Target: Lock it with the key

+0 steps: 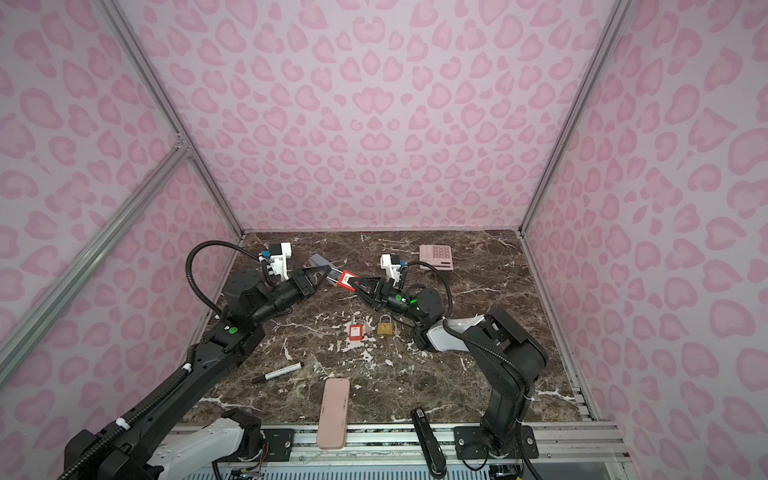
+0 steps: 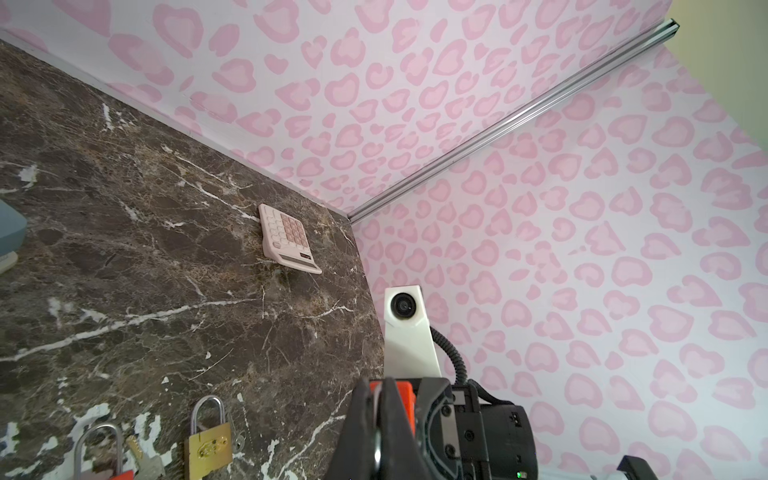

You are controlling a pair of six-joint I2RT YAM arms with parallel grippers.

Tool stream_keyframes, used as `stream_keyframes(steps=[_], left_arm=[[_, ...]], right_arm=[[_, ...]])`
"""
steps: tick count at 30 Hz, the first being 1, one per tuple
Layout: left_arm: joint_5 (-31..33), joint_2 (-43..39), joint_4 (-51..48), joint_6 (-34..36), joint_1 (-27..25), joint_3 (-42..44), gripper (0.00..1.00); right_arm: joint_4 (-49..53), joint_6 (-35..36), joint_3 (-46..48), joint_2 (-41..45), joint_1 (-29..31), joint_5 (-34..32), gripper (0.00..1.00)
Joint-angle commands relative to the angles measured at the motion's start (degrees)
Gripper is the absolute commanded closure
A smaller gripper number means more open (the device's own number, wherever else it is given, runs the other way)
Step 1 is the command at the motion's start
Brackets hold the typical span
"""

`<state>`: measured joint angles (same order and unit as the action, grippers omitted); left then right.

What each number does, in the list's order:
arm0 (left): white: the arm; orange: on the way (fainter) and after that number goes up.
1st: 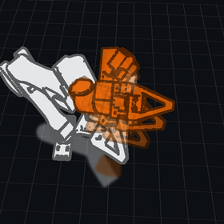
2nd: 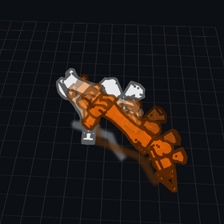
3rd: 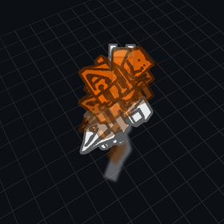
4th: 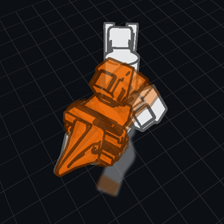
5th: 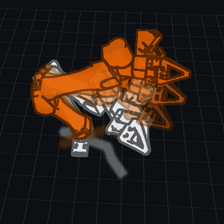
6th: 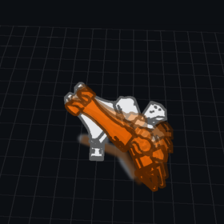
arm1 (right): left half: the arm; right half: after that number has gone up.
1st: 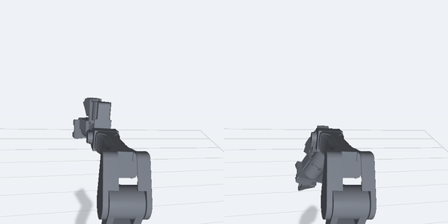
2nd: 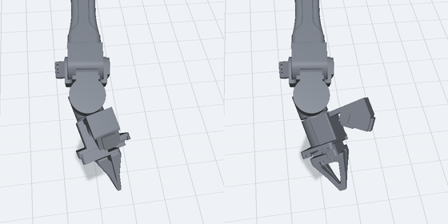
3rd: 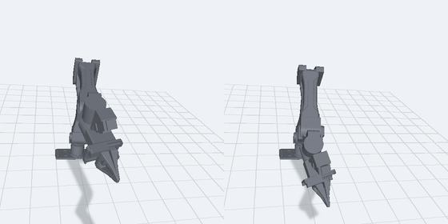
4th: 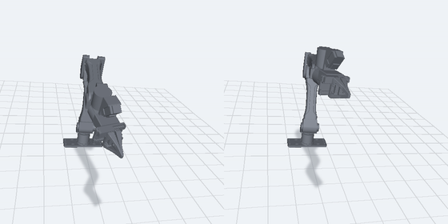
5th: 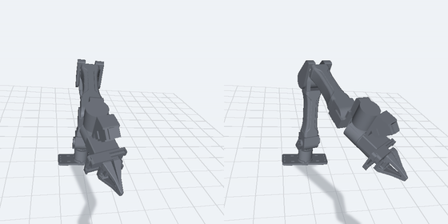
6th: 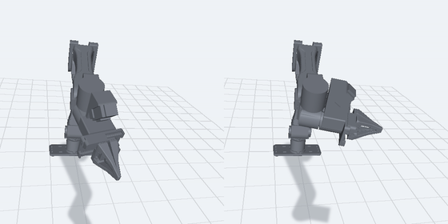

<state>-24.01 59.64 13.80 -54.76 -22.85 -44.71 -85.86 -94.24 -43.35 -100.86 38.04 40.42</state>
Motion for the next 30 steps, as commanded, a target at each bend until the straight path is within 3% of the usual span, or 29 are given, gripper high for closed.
stream_keyframes(steps=[1, 6, 11, 26, 30], left_arm=[[-2.76, -0.77, -0.71, 1.15, -0.46, 0.18, 0.79], [-4.32, -0.22, 0.37, 1.25, -0.53, 0.23, 0.58], [-5.91, 1.17, 0.79, 1.81, -1.69, -0.24, 0.54], [-5.47, 5.05, 1.65, 2.06, -4.84, -1.77, 0.61], [-5.08, 4.97, 1.49, 2.28, -4.92, -2.17, 0.76]], right_arm=[[-3.35, -0.69, 0.84, 0.46, -0.39, 2.38, 0.93], [-3.35, -0.6, 1.52, 0.97, -1.12, 2.11, 0.94], [-3.35, -0.63, 1.6, 0.54, -1.04, 1.76, 0.94], [-3.37, -0.42, 1.33, 0.34, -0.78, 1.93, 0.94], [-3.35, -0.4, 1.6, 0.57, -0.85, 2.02, 0.93]])
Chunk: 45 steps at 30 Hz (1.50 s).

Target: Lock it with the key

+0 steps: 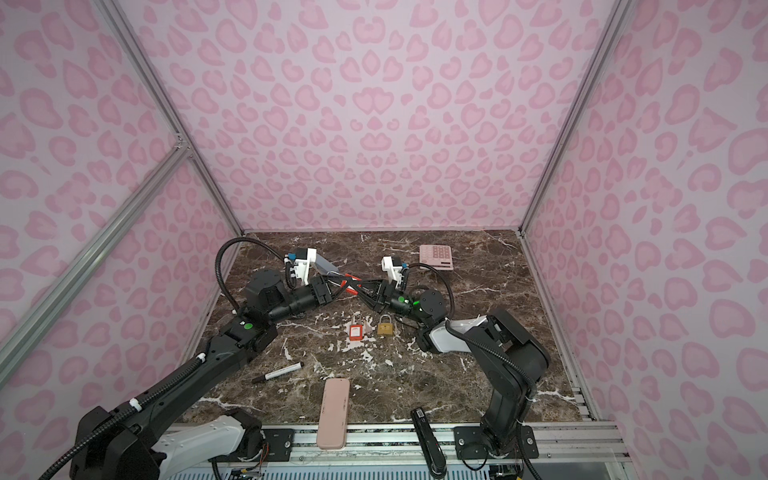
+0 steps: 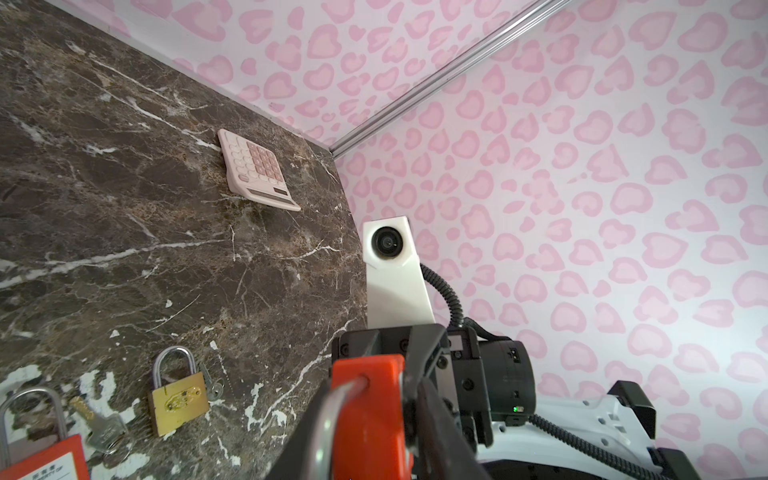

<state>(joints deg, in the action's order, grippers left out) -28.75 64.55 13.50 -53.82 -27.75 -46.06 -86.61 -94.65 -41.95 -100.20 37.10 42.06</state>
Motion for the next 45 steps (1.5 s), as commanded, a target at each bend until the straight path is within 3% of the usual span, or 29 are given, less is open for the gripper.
stream_keyframes(steps=[1, 7, 14, 16, 31, 45], left_arm=[[-0.41, 0.1, 1.8, 1.35, -0.02, -1.01, 0.8], [-0.25, -0.17, 1.53, 1.42, 0.03, -1.04, 0.94], [0.45, -0.92, 1.7, 0.97, 0.02, -1.16, 0.97], [0.44, -0.83, 1.67, 1.0, 0.06, -1.34, 0.97], [0.29, -0.74, 1.64, 1.15, 0.06, -1.66, 0.97], [0.39, -0.35, 1.62, 1.25, 0.06, -1.78, 0.97]], right_arm=[[-2.64, 0.15, 0.22, -0.09, 0.1, 0.39, 0.92], [-2.65, 0.25, 0.35, 0.14, 0.0, 0.39, 0.82], [-2.68, 0.52, 1.57, 0.82, -0.84, 0.48, 0.48], [-2.62, 0.41, 2.17, 1.03, -1.23, 0.48, 0.44], [-2.67, 0.12, 5.08, 1.81, -3.28, 0.66, 0.46], [-2.64, 0.32, 5.74, 2.0, -2.5, 1.44, 0.58]])
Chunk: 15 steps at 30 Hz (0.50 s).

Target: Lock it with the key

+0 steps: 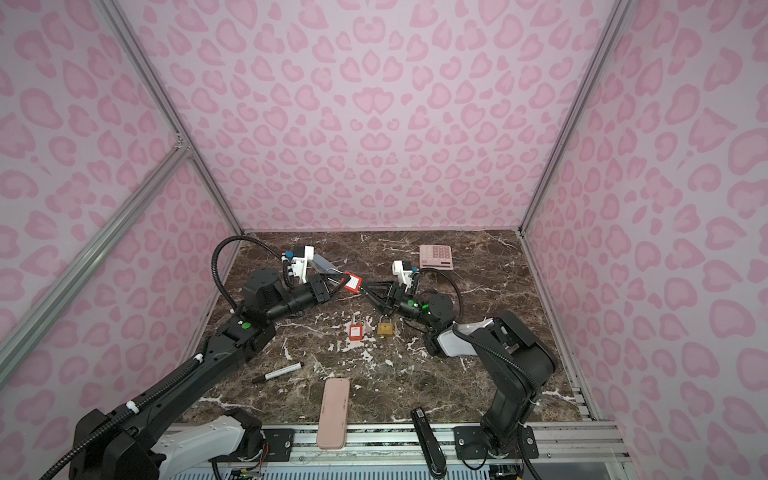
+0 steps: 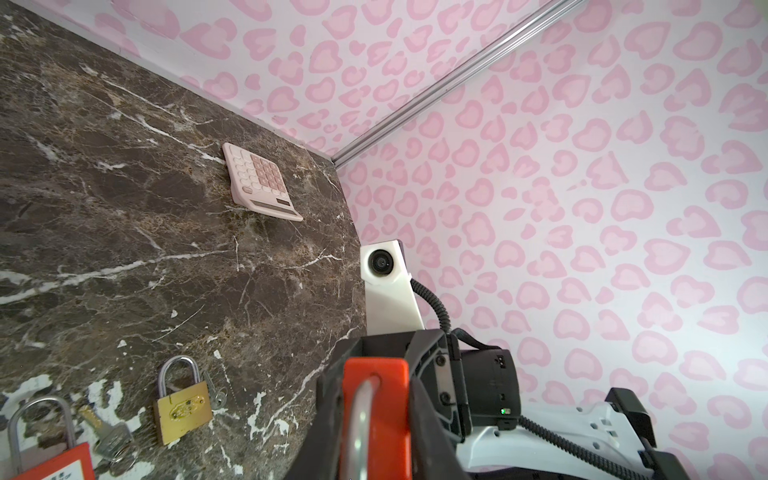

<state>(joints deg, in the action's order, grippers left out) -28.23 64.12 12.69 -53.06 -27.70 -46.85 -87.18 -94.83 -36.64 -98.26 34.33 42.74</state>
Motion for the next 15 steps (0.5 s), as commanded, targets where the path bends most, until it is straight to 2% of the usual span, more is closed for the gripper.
stream_keyframes(steps=[1, 9, 15], left_arm=[[-0.2, 0.04, 2.43, 0.49, 0.02, -0.97, 0.97], [-0.09, -0.3, 2.25, 0.59, 0.11, -0.66, 0.97], [0.25, -0.15, 2.12, 0.34, 0.11, -0.68, 0.97]], right_arm=[[-2.09, 0.56, 0.47, 0.09, 0.3, 0.65, 0.59], [-2.05, 0.84, 0.43, 0.08, 0.61, 0.64, 0.72], [-2.11, 0.99, 0.26, 0.1, 0.57, 0.85, 0.92]])
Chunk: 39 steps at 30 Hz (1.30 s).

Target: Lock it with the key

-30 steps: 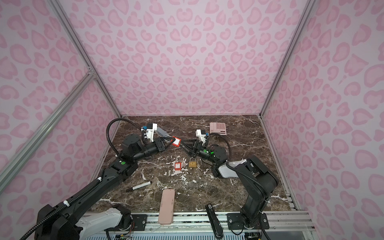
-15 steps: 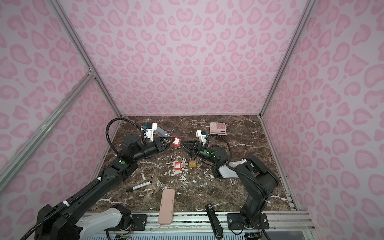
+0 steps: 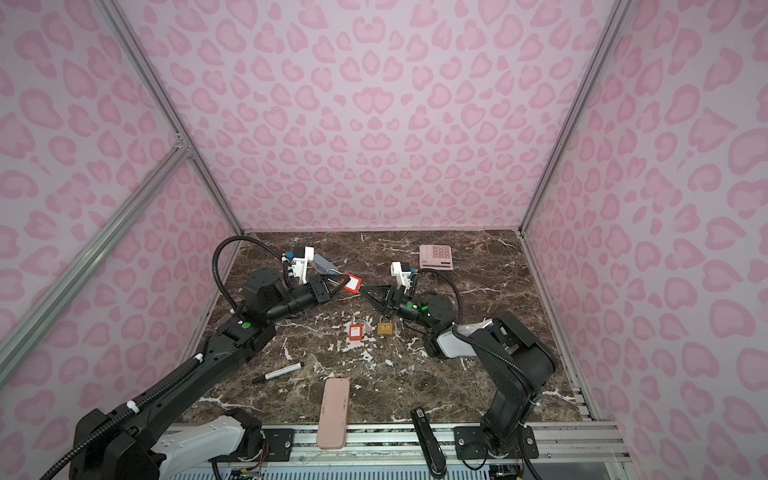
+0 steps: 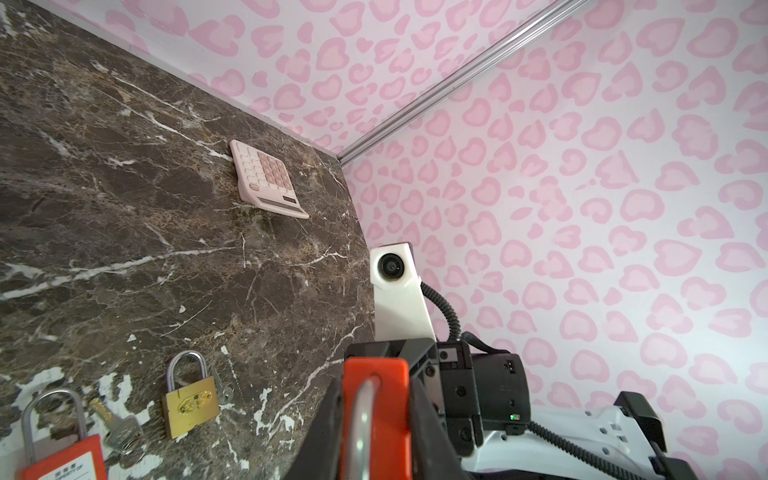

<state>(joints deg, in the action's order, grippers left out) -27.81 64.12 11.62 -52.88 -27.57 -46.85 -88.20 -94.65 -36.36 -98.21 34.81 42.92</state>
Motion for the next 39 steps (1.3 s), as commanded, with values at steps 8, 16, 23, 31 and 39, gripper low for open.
stream_keyframes(steps=[8, 16, 23, 31, 39], left_arm=[[2.48, 0.75, 4.36, -4.7, 0.59, 1.89, 0.97], [6.04, 0.32, 5.6, -10.2, 1.52, 4.82, 0.97], [6.85, -0.18, 6.14, -10.87, 2.78, 6.86, 0.97], [5.49, 0.3, 3.77, -8.47, 3.39, 4.69, 0.97], [4.81, 1.83, 3.94, -8.07, 3.52, 4.65, 0.97]], right_arm=[[-1.06, 1.66, -0.21, 0.86, 0.17, 0.68, 0.99], [-1.09, 2.89, 0.65, 1.19, 0.14, 0.48, 1.0], [-1.07, 2.45, 1.55, 1.49, -0.64, 1.07, 1.0], [-0.88, 1.93, 2.94, 1.64, -1.84, 2.33, 1.0], [-1.08, 1.74, 6.12, 3.33, -4.31, 3.27, 1.0]])
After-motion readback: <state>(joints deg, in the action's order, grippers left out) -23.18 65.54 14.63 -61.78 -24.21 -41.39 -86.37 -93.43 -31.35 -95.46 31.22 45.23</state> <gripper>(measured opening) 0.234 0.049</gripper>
